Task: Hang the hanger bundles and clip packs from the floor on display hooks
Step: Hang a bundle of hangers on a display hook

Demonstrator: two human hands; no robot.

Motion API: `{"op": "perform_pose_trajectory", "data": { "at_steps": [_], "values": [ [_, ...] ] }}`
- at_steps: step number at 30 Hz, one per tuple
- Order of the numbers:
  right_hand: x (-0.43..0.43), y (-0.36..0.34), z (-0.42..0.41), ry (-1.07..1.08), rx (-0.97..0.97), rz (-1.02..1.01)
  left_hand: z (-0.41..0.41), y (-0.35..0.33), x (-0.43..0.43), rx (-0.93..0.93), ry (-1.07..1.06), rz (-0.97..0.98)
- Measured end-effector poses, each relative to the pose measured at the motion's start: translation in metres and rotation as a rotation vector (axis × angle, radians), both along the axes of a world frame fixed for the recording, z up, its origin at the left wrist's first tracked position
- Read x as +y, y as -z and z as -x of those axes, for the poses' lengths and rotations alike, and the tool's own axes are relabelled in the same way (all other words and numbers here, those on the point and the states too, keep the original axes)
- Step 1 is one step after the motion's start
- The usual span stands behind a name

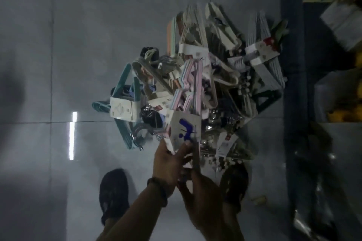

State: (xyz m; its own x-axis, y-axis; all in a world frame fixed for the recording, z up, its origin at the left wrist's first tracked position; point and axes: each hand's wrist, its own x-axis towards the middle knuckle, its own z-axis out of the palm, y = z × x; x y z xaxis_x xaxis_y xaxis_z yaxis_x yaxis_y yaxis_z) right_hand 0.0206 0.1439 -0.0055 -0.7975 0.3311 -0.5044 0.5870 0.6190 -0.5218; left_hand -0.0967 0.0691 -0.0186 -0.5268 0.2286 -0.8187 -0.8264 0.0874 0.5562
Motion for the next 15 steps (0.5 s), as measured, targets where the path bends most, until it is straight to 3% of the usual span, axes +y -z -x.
{"op": "perform_pose_trajectory", "data": {
  "at_steps": [2, 3, 5, 10, 12, 15],
  "values": [
    [-0.002, 0.007, 0.004, 0.272, 0.047, 0.271, 0.002, 0.012, -0.037, -0.037, -0.001, -0.004],
    [0.003, 0.011, 0.011, 0.399, 0.122, 0.282, 0.005, 0.017, -0.054, -0.05, 0.007, -0.018],
    [0.021, 0.026, 0.041, 0.446, 0.216, 0.116, 0.011, 0.024, -0.082, -0.054, 0.012, -0.038],
    [0.069, 0.108, 0.132, 0.26, -0.197, -0.134, 0.017, 0.045, -0.116, -0.006, -0.009, -0.025],
    [0.076, 0.131, 0.15, 0.207, -0.326, -0.079, 0.015, 0.052, -0.119, 0.006, -0.031, -0.015],
    [0.074, 0.15, 0.161, 0.326, -0.399, 0.129, 0.005, 0.06, -0.119, 0.006, -0.072, -0.03]
  ]
}}
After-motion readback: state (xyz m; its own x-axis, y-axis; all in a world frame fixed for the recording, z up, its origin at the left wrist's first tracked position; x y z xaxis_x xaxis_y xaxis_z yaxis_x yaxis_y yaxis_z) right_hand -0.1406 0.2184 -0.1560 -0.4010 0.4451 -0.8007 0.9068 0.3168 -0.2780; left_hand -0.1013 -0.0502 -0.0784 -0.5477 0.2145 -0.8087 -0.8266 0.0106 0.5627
